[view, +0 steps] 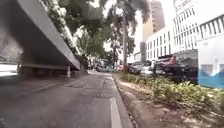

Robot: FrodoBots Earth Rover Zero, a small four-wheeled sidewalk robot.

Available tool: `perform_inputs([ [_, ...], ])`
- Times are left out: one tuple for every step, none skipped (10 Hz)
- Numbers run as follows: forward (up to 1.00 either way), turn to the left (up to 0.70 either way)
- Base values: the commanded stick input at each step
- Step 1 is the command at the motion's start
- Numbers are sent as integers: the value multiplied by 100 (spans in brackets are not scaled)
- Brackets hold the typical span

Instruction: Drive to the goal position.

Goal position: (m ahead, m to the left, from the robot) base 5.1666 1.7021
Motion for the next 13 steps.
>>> perform_inputs([
  [45,0],
  [45,0],
  [45,0],
  [45,0],
  [45,0],
  [45,0],
  [45,0],
  [45,0],
  [45,0],
  [45,0],
  [61,0],
  [70,0],
  [70,0],
])
